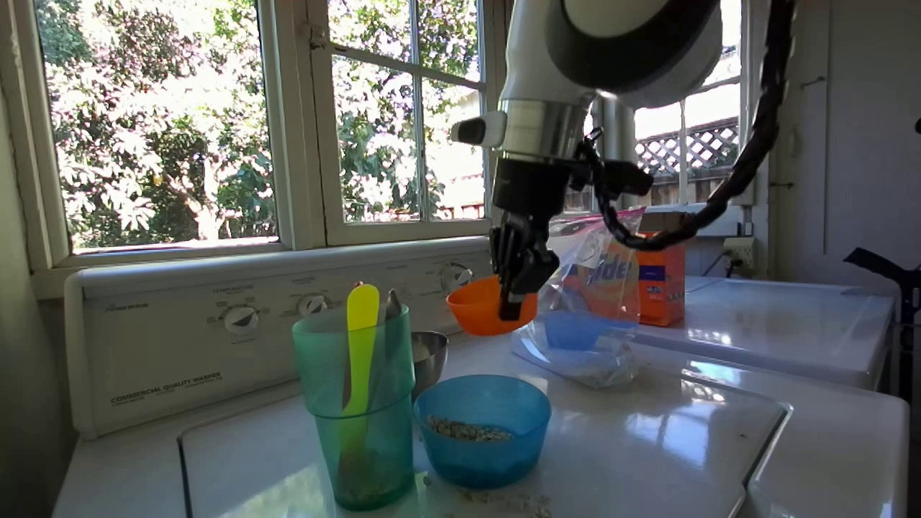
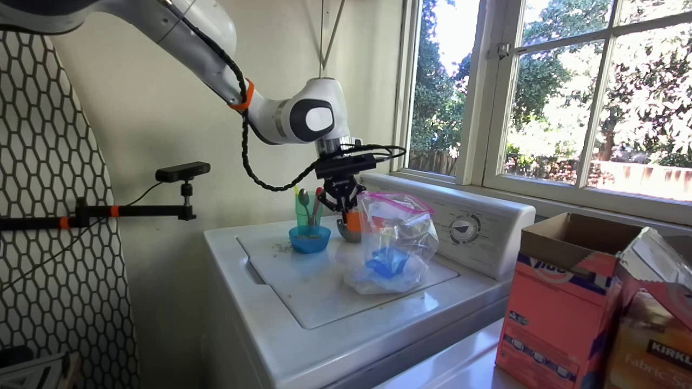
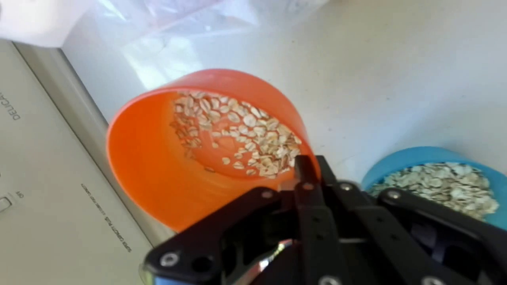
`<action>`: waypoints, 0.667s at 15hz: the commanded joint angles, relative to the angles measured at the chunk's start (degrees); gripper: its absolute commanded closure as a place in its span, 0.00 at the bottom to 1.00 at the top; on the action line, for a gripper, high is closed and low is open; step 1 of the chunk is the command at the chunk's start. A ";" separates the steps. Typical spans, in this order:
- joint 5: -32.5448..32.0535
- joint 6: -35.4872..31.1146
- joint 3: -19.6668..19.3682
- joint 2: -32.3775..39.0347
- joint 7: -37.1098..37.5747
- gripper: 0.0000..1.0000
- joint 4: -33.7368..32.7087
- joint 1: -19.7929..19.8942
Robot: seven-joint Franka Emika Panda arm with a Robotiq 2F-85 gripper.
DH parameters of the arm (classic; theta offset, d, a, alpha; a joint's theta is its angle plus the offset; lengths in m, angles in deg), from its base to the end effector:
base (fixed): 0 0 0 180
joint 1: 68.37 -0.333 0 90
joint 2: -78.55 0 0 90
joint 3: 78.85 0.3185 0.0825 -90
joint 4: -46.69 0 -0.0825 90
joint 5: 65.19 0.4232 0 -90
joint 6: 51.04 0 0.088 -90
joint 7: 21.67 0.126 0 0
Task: Put the scoop inside the blue cup and then pour the contents in the orange bowl into the blue bowl
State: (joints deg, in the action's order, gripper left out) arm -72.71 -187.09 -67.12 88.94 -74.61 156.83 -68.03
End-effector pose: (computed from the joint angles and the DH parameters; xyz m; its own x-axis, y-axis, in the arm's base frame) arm 0.6518 0.1237 0.3921 0.3513 0.9308 0.1011 0.8935 -0.3656 0.2609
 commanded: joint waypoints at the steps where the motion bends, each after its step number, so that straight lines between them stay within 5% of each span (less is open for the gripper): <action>1: 7.11 8.15 0.40 -9.02 -13.19 0.99 4.93 -0.82; 6: 13.60 18.80 -1.41 -17.89 -28.05 0.99 9.48 -4.92; 8: 8.29 25.16 -2.08 -19.81 -28.70 0.99 9.99 -5.91; 10: 9.68 23.57 -2.55 -17.62 -26.80 0.96 7.78 -6.69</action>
State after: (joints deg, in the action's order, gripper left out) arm -62.80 -163.58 -67.98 71.21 -101.65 164.74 -72.93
